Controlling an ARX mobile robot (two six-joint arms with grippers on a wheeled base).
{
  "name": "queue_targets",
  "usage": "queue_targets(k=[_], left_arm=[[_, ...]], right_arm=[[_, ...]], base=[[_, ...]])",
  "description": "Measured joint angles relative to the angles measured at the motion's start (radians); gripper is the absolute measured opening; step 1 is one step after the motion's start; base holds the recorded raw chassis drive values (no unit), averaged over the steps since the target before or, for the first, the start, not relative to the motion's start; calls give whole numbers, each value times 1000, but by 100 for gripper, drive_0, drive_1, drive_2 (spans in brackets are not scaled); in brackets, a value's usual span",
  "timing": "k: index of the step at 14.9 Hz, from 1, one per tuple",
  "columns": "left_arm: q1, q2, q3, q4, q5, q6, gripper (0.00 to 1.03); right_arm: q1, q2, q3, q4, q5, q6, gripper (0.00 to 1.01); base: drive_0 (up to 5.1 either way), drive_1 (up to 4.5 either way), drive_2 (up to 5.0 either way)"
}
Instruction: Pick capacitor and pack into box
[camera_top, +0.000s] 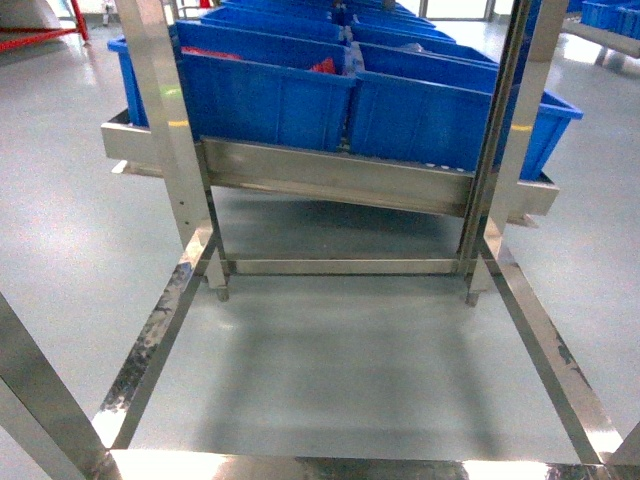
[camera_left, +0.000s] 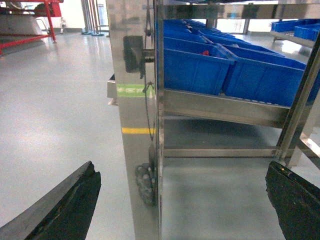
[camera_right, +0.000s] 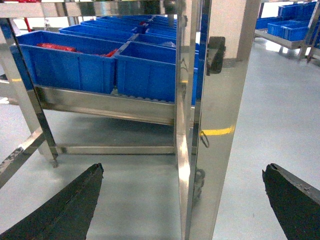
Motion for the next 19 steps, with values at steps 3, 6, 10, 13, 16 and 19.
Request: queue_targets(k=[3,6,10,13,16,19], left_arm=[[0,0,0,0,0,0,98],[0,0,0,0,0,0,98],[0,0,0,0,0,0,98],[0,0,0,0,0,0,98],[0,0,0,0,0,0,98],[0,0,0,0,0,0,98]], right_arm=[[0,0,0,0,0,0,98],[0,0,0,0,0,0,98],[0,0,0,0,0,0,98],[0,0,0,0,0,0,98],[0,0,0,0,0,0,98],[0,0,0,0,0,0,98]], base=[[0,0,0],[0,0,0],[0,0,0],[0,0,0],[0,0,0],[0,0,0]])
